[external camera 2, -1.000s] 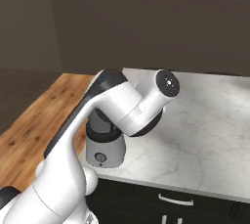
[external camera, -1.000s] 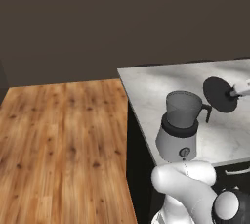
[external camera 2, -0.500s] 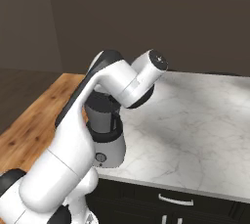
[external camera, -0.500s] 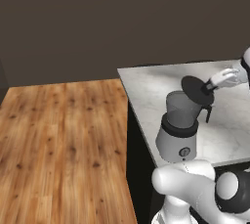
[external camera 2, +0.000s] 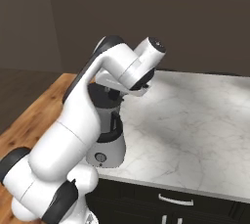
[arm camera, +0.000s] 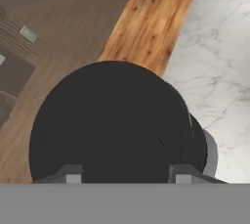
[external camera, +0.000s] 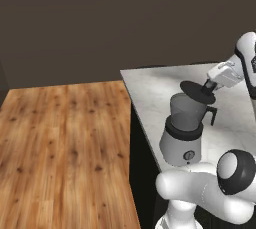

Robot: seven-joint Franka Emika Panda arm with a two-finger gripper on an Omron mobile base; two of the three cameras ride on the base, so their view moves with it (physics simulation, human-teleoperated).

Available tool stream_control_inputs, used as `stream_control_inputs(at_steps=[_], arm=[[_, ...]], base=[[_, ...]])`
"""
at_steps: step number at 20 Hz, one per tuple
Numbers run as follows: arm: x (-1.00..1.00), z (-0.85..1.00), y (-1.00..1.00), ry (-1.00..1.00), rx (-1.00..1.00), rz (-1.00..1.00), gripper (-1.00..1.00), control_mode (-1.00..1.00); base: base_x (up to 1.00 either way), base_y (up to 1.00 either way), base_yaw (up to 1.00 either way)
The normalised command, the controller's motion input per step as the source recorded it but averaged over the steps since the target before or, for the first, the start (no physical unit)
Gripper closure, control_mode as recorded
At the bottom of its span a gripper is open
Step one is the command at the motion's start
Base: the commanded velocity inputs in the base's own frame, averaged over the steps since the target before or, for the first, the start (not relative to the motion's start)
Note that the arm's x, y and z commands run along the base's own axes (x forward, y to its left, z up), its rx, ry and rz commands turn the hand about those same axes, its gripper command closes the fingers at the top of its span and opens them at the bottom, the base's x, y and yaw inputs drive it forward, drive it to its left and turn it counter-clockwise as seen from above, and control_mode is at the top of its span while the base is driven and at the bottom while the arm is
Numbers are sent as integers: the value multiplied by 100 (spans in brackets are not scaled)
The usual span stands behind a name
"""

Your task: Close the lid blender by securely placing the lid on top.

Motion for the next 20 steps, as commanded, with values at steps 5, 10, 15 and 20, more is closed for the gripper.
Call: stream_control_inputs(at_steps=[5,10,15,20], arm=[[1,-7,16,6,-11,0,100,-100],[8,0,34,0,-14,0,100,-100],[0,-1,21,0,-15,0,100,-100],[0,-10,0,0,-10,0,100,-100]], base=[[0,0,0],[0,0,0],[0,0,0],[0,0,0]])
